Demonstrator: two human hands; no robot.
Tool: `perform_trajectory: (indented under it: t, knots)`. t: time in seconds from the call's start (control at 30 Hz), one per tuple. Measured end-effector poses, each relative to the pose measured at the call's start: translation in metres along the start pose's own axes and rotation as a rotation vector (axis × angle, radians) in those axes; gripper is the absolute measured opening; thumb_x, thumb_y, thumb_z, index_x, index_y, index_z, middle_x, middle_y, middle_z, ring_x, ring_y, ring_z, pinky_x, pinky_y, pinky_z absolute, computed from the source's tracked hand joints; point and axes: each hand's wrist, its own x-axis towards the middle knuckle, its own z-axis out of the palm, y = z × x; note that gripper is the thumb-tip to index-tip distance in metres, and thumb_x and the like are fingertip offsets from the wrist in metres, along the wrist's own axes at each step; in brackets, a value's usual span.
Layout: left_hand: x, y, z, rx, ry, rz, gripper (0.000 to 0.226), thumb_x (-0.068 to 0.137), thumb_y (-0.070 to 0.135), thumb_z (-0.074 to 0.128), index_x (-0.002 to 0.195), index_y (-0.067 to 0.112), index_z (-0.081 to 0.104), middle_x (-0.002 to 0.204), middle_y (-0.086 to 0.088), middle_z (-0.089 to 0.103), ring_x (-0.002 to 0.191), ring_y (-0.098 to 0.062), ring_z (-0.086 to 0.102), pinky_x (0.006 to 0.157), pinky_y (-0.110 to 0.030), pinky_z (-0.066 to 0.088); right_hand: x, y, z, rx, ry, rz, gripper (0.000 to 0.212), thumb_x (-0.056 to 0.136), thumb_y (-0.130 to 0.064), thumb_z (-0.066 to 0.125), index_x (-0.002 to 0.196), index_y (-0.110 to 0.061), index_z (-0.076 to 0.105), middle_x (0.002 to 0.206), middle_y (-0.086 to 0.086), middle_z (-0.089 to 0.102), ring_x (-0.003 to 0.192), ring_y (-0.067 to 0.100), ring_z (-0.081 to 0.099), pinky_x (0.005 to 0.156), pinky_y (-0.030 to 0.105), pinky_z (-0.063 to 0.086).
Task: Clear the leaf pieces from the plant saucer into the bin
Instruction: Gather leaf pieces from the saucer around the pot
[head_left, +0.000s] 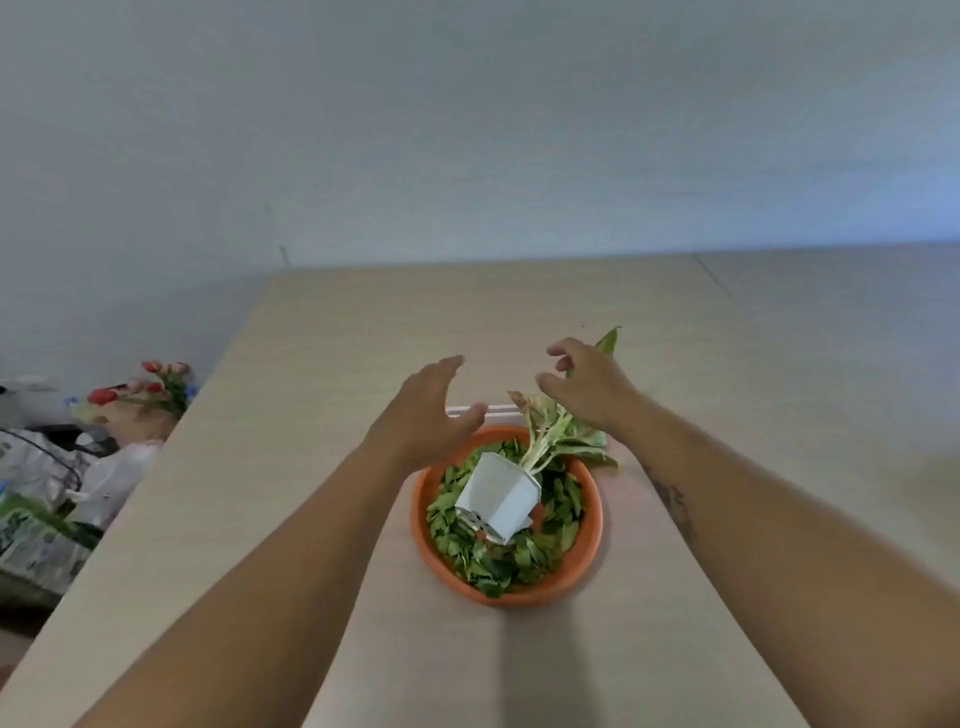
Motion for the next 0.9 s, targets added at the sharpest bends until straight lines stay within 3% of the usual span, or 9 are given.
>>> perform_trajectory:
  t: [0.2, 0.4, 0.5, 0.6, 0.7, 0.8, 0.9]
  knots:
    - [0.001, -0.03, 0.057, -0.233, -0.163, -0.201, 0.043, 0.087, 0.046, 0.058, 0.129, 0.039, 0.053, 0.129, 0.008, 0.055, 0.115, -0.012, 0.054, 0.097, -0.035, 0.048, -0.015, 0.059, 0.064, 0.139, -0.139, 0.241, 0.048, 0.087, -0.037, 0.059, 0.131, -0.023, 0.048, 0.121, 0.002, 0.056, 0.107, 0.018, 0.054, 0.091, 0.036, 0.047]
    - [0.01, -0.061, 0.092, -0.273, -0.278, -0.284, 0.04, 0.086, 0.05, 0.06, 0.124, 0.04, 0.057, 0.123, 0.011, 0.052, 0.113, -0.009, 0.052, 0.093, -0.031, 0.048, -0.031, 0.095, 0.102, 0.307, -0.131, 0.364, 0.033, 0.083, -0.043, 0.062, 0.112, -0.028, 0.063, 0.105, -0.013, 0.062, 0.102, 0.008, 0.058, 0.092, 0.033, 0.05]
    - [0.014, -0.071, 0.098, -0.319, -0.318, -0.312, 0.041, 0.084, 0.051, 0.063, 0.123, 0.045, 0.055, 0.121, 0.008, 0.056, 0.106, -0.008, 0.056, 0.081, -0.025, 0.049, -0.037, 0.103, 0.115, 0.463, -0.111, 0.432, 0.014, 0.084, -0.04, 0.066, 0.095, -0.031, 0.066, 0.098, -0.011, 0.065, 0.096, 0.01, 0.062, 0.089, 0.035, 0.055]
    - [0.017, -0.073, 0.103, -0.336, -0.341, -0.311, 0.044, 0.085, 0.047, 0.064, 0.127, 0.047, 0.051, 0.118, 0.007, 0.057, 0.102, -0.009, 0.058, 0.08, -0.025, 0.049, -0.038, 0.104, 0.119, 0.612, -0.113, 0.493, 0.013, 0.085, -0.033, 0.068, 0.095, -0.026, 0.066, 0.101, -0.003, 0.068, 0.097, 0.014, 0.065, 0.087, 0.033, 0.056]
    - [0.018, -0.071, 0.104, -0.31, -0.334, -0.294, 0.037, 0.087, 0.043, 0.063, 0.122, 0.045, 0.053, 0.111, 0.008, 0.056, 0.099, -0.012, 0.058, 0.077, -0.027, 0.05, -0.034, 0.104, 0.116, 0.653, -0.069, 0.511, 0.011, 0.083, -0.027, 0.072, 0.089, -0.018, 0.07, 0.098, 0.001, 0.07, 0.098, 0.016, 0.067, 0.087, 0.031, 0.056]
    - [0.02, -0.066, 0.1, -0.326, -0.298, -0.284, 0.029, 0.087, 0.039, 0.065, 0.114, 0.042, 0.055, 0.107, 0.008, 0.057, 0.098, -0.013, 0.058, 0.072, -0.027, 0.051, -0.027, 0.103, 0.111, 0.551, -0.025, 0.457, 0.007, 0.079, -0.029, 0.075, 0.082, -0.022, 0.073, 0.091, -0.001, 0.072, 0.093, 0.016, 0.067, 0.09, 0.035, 0.056]
    - [0.023, -0.063, 0.097, -0.344, -0.238, -0.263, 0.026, 0.085, 0.035, 0.069, 0.107, 0.037, 0.056, 0.105, 0.008, 0.061, 0.1, -0.014, 0.059, 0.082, -0.035, 0.053, -0.022, 0.095, 0.1, 0.477, 0.022, 0.368, 0.01, 0.082, -0.025, 0.073, 0.09, -0.019, 0.074, 0.095, 0.001, 0.071, 0.083, 0.01, 0.062, 0.076, 0.022, 0.053]
